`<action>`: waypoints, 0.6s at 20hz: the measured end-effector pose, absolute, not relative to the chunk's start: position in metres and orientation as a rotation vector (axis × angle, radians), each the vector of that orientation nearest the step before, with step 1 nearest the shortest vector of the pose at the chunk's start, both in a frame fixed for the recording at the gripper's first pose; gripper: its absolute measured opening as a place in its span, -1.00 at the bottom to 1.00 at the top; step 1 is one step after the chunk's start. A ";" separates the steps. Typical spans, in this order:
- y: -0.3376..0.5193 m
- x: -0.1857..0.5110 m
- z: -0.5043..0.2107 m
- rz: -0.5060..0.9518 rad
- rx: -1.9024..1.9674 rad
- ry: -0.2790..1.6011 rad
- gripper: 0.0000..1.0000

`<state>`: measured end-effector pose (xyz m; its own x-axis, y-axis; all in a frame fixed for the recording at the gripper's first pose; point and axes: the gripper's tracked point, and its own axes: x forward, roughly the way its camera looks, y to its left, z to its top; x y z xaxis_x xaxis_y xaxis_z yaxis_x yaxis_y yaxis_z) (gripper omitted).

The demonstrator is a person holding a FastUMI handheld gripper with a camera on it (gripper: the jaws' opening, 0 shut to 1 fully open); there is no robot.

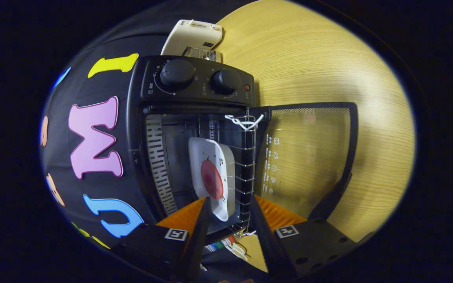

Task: Open the toaster oven, put the food inside, and close the toaster oven door.

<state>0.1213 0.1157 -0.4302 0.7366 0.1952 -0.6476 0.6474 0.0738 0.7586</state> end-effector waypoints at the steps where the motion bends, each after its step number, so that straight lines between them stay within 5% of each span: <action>1: 0.124 0.111 -0.424 -0.353 1.484 0.748 0.64; 2: 0.126 0.096 -0.418 -0.316 1.450 0.777 0.98; 8: 0.147 0.025 -0.385 -0.077 1.024 0.854 0.96; 12: 0.124 -0.016 -0.424 -0.086 0.685 0.951 0.96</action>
<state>-0.0163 0.1238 -0.4240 0.5944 0.2221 -0.7729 0.3575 0.7880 0.5013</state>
